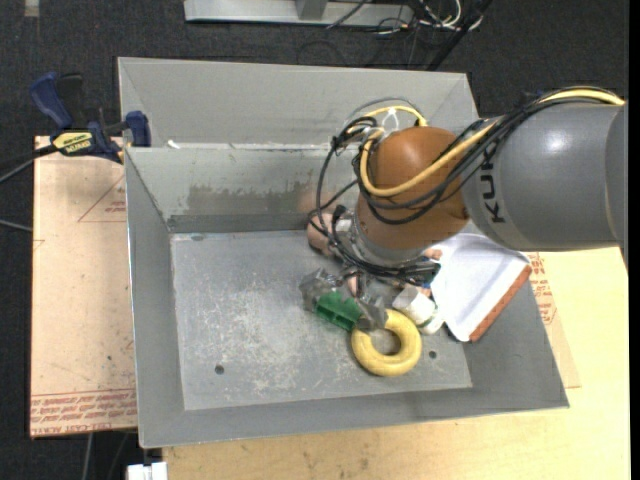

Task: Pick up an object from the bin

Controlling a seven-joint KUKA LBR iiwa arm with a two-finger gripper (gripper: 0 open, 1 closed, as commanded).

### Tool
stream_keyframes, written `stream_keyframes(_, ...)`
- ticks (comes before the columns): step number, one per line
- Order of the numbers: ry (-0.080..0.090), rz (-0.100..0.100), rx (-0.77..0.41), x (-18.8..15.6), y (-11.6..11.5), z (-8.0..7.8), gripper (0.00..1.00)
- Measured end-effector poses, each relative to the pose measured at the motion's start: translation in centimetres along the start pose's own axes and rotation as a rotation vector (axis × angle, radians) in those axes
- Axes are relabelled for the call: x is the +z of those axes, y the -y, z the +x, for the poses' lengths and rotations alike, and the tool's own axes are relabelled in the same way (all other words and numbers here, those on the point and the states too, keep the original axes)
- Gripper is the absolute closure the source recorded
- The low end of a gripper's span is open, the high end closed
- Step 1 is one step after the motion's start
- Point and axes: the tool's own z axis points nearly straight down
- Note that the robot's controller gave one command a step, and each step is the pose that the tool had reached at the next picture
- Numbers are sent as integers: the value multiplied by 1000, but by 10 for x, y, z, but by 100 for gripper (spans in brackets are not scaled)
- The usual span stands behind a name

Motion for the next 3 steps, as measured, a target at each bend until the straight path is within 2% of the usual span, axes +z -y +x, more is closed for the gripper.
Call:
stream_keyframes(1,-5,-7,-5,-34,-11,3,100)
stream_keyframes(2,0,-4,-19,-88,-5,14,100)
stream_keyframes(3,5,8,-11,-115,7,17,100)
